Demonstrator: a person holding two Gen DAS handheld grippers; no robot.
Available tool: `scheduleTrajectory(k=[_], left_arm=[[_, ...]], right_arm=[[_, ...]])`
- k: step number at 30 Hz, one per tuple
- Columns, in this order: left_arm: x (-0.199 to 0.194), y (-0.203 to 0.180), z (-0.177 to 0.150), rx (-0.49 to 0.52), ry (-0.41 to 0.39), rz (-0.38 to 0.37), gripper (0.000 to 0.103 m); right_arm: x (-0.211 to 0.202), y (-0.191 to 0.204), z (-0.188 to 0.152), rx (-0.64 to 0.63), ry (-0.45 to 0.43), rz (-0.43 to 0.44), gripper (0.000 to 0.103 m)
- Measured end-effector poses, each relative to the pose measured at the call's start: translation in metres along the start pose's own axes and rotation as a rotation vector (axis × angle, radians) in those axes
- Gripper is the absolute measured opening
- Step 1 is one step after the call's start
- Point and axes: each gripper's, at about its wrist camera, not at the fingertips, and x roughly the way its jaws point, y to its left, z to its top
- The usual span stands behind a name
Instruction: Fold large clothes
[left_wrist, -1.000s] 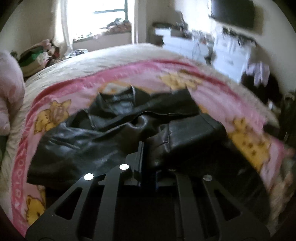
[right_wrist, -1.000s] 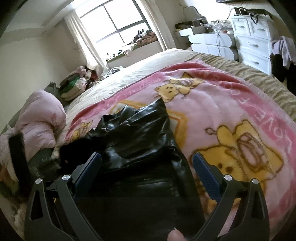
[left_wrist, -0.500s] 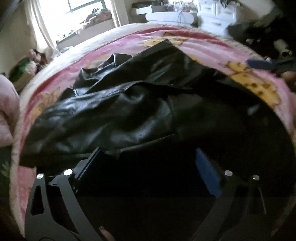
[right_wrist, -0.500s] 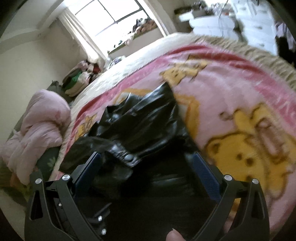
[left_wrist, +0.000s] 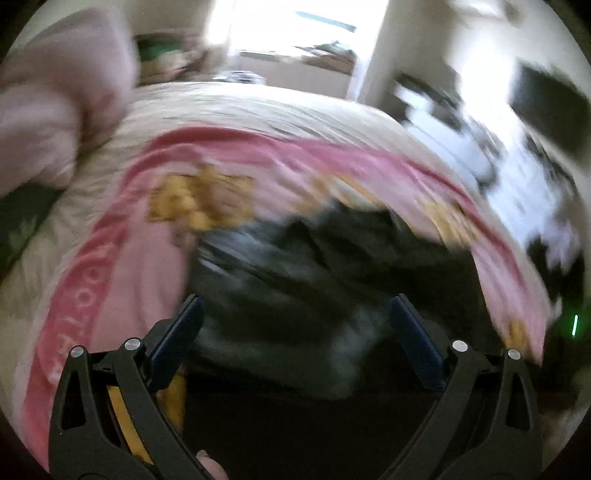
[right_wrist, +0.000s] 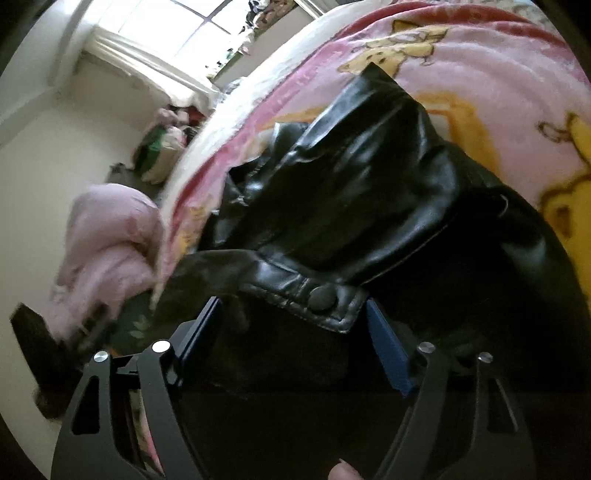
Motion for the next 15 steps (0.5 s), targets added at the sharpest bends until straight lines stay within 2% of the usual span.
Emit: scheduleTrajectory(k=[2, 4, 5, 6, 9, 12, 15], left_arm=[[0.0, 0.018, 0.009, -0.064, -0.026, 0.01, 0.094], [0.004, 0.034, 0.012, -0.105, -0.044, 0.034, 0.094], [0.006, 0.04, 0.011, -0.117, -0.04, 0.04, 0.094], [0.011, 0.048, 0.011, -0.134, -0.027, 0.046, 0.094], [0.025, 0.058, 0.008, -0.146, 0.002, 0.06, 0.094], [0.031, 0.064, 0.006, -0.148, 0.015, 0.056, 0.094], [0.035, 0.064, 0.007, -0.143, 0.009, 0.026, 0.093]], right_arm=[[0.003, 0.005, 0.002, -0.042, 0.0, -0.037, 0.046], [0.005, 0.011, 0.002, -0.102, -0.003, -0.073, 0.046], [0.004, 0.014, 0.002, -0.122, -0.008, -0.07, 0.042], [0.003, 0.015, 0.001, -0.131, -0.013, -0.061, 0.034], [-0.005, 0.028, 0.003, -0.215, -0.068, -0.024, 0.017], [-0.021, 0.052, 0.015, -0.34, -0.13, -0.011, 0.01], [-0.043, 0.076, 0.034, -0.464, -0.197, -0.017, 0.01]])
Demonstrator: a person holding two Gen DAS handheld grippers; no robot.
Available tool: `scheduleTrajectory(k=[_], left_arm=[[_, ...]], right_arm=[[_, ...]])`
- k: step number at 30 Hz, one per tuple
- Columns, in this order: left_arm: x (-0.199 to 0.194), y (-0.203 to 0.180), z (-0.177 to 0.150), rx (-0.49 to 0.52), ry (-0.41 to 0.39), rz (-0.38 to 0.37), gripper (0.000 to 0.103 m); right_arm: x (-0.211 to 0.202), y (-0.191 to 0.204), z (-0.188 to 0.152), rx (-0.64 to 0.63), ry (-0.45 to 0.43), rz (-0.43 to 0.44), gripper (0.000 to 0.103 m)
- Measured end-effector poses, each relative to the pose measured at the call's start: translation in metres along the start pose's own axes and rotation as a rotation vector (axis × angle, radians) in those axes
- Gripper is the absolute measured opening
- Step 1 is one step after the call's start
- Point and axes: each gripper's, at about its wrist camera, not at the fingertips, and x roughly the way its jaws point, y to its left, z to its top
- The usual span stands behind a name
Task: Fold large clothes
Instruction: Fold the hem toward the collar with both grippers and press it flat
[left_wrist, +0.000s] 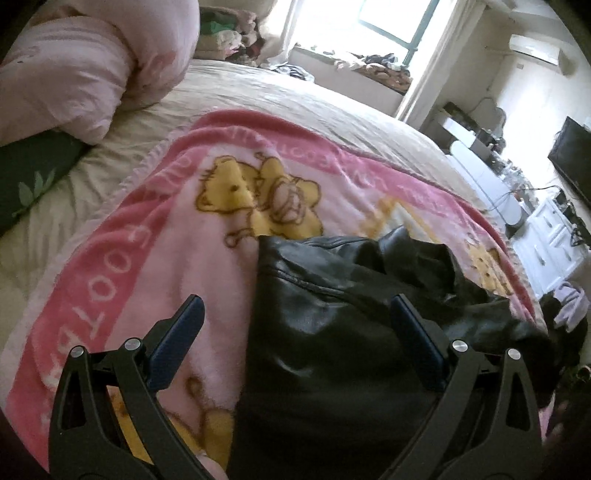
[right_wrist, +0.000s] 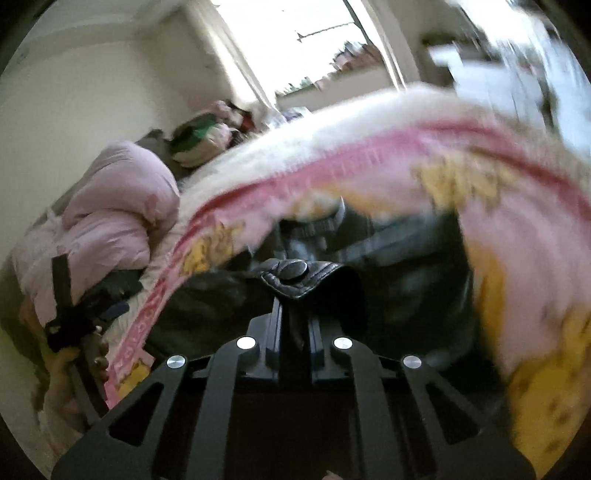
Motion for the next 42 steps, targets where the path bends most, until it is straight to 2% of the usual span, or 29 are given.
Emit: scheduleTrajectory(k=[4, 7, 8, 9, 11, 13, 16, 19, 20, 21, 24, 26, 29, 34, 35, 37, 38, 39, 42], left_arm=[[0.007, -0.016, -0.003, 0.051, 0.009, -0.032, 0.092], [0.02, -0.035, -0.012, 0.115, 0.04, -0.049, 0.068], [0.025, -0.039, -0.016, 0.13, 0.056, -0.052, 0.057], [0.033, -0.044, -0.021, 0.148, 0.084, -0.057, 0.047], [0.046, -0.051, -0.03, 0.179, 0.134, -0.049, 0.032], [0.066, -0.057, -0.044, 0.23, 0.212, -0.013, 0.03], [0.084, -0.06, -0.058, 0.279, 0.253, 0.015, 0.03], [0.084, -0.059, -0.059, 0.282, 0.246, 0.015, 0.03], [0.084, -0.059, -0.058, 0.281, 0.246, 0.014, 0.03], [0.085, -0.058, -0.059, 0.28, 0.243, 0.012, 0.03], [0.085, -0.056, -0.059, 0.281, 0.243, 0.014, 0.03], [0.084, -0.056, -0.059, 0.279, 0.242, 0.013, 0.03], [0.084, -0.056, -0.059, 0.278, 0.242, 0.011, 0.03], [0.082, -0.058, -0.057, 0.272, 0.242, 0.007, 0.03], [0.082, -0.058, -0.057, 0.272, 0.242, 0.007, 0.03], [0.081, -0.058, -0.057, 0.27, 0.242, 0.005, 0.03], [0.081, -0.058, -0.057, 0.267, 0.242, 0.003, 0.03], [0.082, -0.058, -0.056, 0.264, 0.245, -0.003, 0.03], [0.082, -0.06, -0.056, 0.269, 0.245, -0.001, 0.03]], right_arm=[[-0.006, 0.005, 0.031, -0.159, -0.032, -0.059, 0.01], [0.004, -0.005, 0.035, -0.201, 0.004, -0.104, 0.01], [0.007, -0.008, 0.033, -0.205, 0.015, -0.114, 0.01], [0.011, -0.011, 0.029, -0.212, 0.026, -0.124, 0.01], [0.019, -0.017, 0.021, -0.222, 0.046, -0.151, 0.01], [0.028, -0.023, 0.014, -0.228, 0.066, -0.18, 0.012], [0.043, -0.03, 0.005, -0.232, 0.109, -0.244, 0.02], [0.059, -0.038, -0.004, -0.242, 0.18, -0.339, 0.042], [0.059, -0.042, -0.005, -0.214, 0.19, -0.358, 0.054], [0.055, -0.045, -0.004, -0.183, 0.176, -0.357, 0.058], [0.033, -0.039, 0.004, -0.135, 0.051, -0.366, 0.061], [0.035, -0.026, 0.007, -0.144, 0.027, -0.32, 0.062], [0.064, -0.006, 0.008, -0.183, 0.091, -0.243, 0.061], [0.1, 0.02, 0.001, -0.226, 0.141, -0.203, 0.062], [0.112, 0.018, -0.001, -0.224, 0.177, -0.221, 0.065], [0.136, 0.003, -0.01, -0.223, 0.262, -0.332, 0.065], [0.145, -0.007, -0.017, -0.219, 0.299, -0.359, 0.063], [0.153, -0.019, -0.023, -0.197, 0.334, -0.342, 0.063], [0.157, -0.031, -0.029, -0.174, 0.317, -0.301, 0.063]])
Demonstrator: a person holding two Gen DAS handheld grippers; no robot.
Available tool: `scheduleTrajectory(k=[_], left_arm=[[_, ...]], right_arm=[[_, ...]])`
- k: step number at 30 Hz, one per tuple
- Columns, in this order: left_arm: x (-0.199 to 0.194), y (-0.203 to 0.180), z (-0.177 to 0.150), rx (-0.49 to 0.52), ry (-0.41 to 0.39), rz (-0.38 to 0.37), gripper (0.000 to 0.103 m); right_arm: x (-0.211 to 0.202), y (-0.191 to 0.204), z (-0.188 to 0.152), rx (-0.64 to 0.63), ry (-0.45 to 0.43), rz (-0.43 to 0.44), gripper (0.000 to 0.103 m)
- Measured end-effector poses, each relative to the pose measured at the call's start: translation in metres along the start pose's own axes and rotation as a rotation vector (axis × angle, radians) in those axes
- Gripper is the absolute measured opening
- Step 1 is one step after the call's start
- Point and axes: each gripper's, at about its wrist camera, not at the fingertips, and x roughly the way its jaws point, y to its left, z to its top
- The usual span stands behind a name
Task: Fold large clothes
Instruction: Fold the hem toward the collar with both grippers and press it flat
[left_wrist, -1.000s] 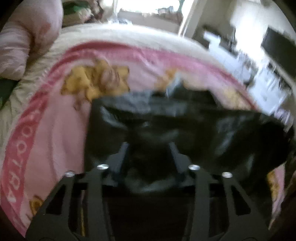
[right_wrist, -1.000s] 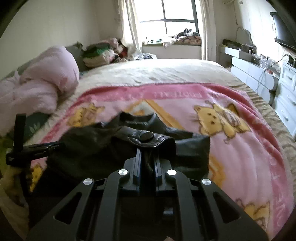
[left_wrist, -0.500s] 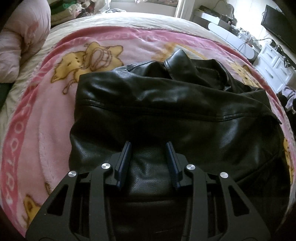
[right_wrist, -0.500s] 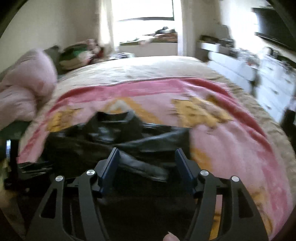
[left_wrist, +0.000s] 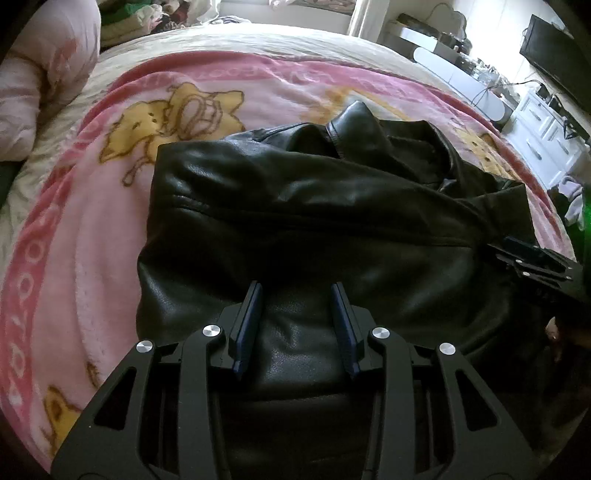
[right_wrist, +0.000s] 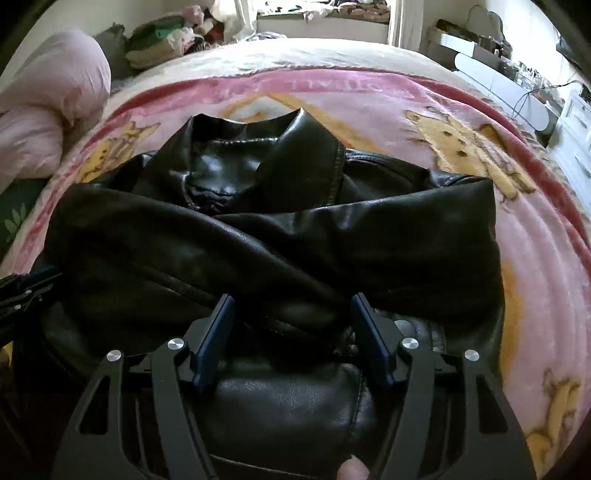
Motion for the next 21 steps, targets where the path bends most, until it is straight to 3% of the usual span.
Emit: scheduleTrajectory(k=[3, 5, 6, 8, 14, 18, 21], left_arm=[[-0.002, -0.005, 0.0, 0.027, -0.012, 0.027, 0.03], [-0.01, -0.009, 0.0, 0.044, -0.028, 0.035, 0.035], [-0.017, -0.012, 0.001, 0.044, -0.037, 0.012, 0.04], [-0.028, -0.017, 0.001, 0.058, -0.059, 0.0, 0.041], [-0.041, -0.023, -0.013, 0.048, -0.062, -0.033, 0.052], [-0.033, -0.02, -0.033, 0.049, -0.015, -0.02, 0.053], [-0.026, -0.017, -0.038, 0.041, -0.007, -0.028, 0.053]], right_arm=[[-0.004, 0.004, 0.003, -0.004, 0.007, -0.008, 0.063], [-0.021, 0.001, 0.003, 0.031, -0.03, 0.037, 0.064], [-0.031, 0.002, 0.001, 0.042, -0.051, 0.065, 0.064], [-0.05, 0.003, -0.004, 0.052, -0.091, 0.111, 0.065], [-0.08, 0.02, -0.027, 0.021, -0.13, 0.159, 0.065], [-0.079, 0.031, -0.041, -0.019, -0.092, 0.155, 0.071], [-0.059, 0.032, -0.054, -0.03, -0.012, 0.094, 0.071]])
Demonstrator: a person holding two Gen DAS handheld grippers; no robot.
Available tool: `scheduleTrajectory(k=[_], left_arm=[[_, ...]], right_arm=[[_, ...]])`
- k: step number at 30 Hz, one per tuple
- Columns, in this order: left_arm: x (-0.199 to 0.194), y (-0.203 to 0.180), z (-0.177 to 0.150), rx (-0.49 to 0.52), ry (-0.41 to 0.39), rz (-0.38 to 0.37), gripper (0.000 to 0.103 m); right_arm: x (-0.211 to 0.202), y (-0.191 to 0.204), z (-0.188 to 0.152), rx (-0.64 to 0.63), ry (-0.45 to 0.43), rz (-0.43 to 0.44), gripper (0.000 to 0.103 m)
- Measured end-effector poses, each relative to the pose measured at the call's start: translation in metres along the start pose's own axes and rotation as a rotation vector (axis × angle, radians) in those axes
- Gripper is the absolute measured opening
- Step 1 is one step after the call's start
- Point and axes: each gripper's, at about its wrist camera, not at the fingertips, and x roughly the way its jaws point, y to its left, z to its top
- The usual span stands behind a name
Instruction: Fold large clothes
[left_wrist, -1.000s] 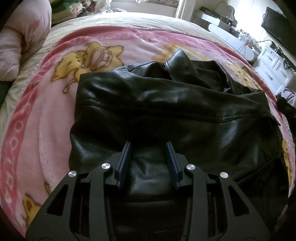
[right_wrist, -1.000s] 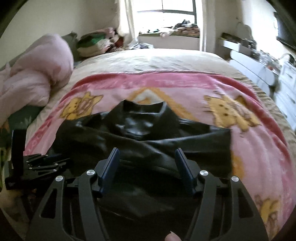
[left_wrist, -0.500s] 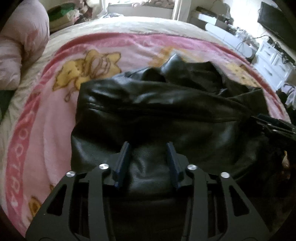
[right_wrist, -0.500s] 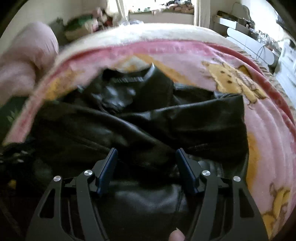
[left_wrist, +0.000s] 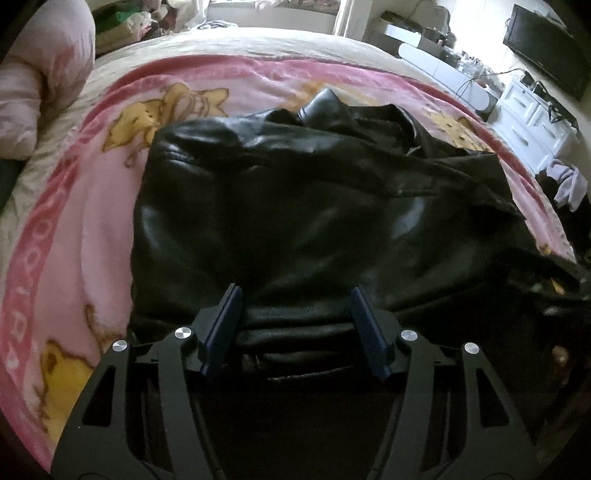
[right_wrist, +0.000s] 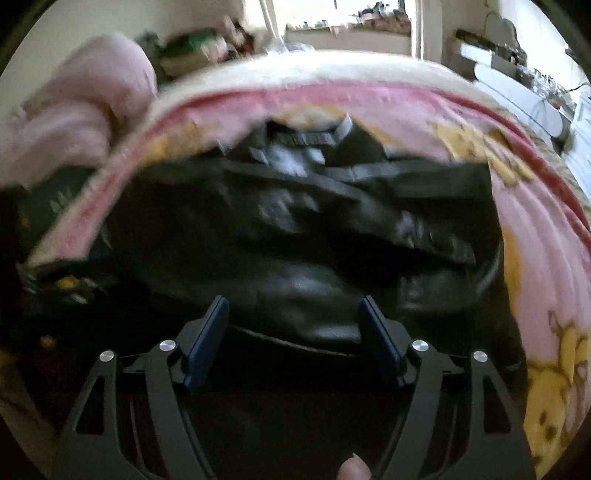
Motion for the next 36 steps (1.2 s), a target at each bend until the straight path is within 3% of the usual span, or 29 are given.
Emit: scheduleTrajectory(k=[4, 7, 10, 12, 17, 21, 36], left_arm=[[0.001, -0.003, 0.001, 0.009, -0.004, 0.017, 0.054], [-0.005, -0.005, 0.002, 0.019, -0.014, 0.02, 0.055], [-0.014, -0.004, 0.004, 0.005, -0.023, -0.008, 0.064], [-0.019, -0.004, 0.005, 0.002, -0.027, -0.014, 0.068], [-0.034, -0.005, 0.003, 0.004, -0.05, -0.01, 0.078], [-0.043, -0.009, 0.002, 0.02, -0.064, 0.014, 0.093], [-0.075, -0.012, -0.001, 0.02, -0.125, 0.032, 0.094]], right_arm=[[0.018, -0.005, -0.009, 0.016, 0.021, -0.012, 0.071], [0.005, -0.006, -0.007, 0.053, -0.018, 0.013, 0.072], [-0.013, -0.013, -0.008, 0.092, -0.067, 0.041, 0.073], [-0.021, -0.014, -0.009, 0.111, -0.088, 0.053, 0.083], [-0.037, -0.018, -0.01, 0.144, -0.116, 0.038, 0.096], [-0.044, -0.021, -0.016, 0.161, -0.129, 0.026, 0.098], [-0.089, -0.014, -0.022, 0.119, -0.189, -0.015, 0.098]])
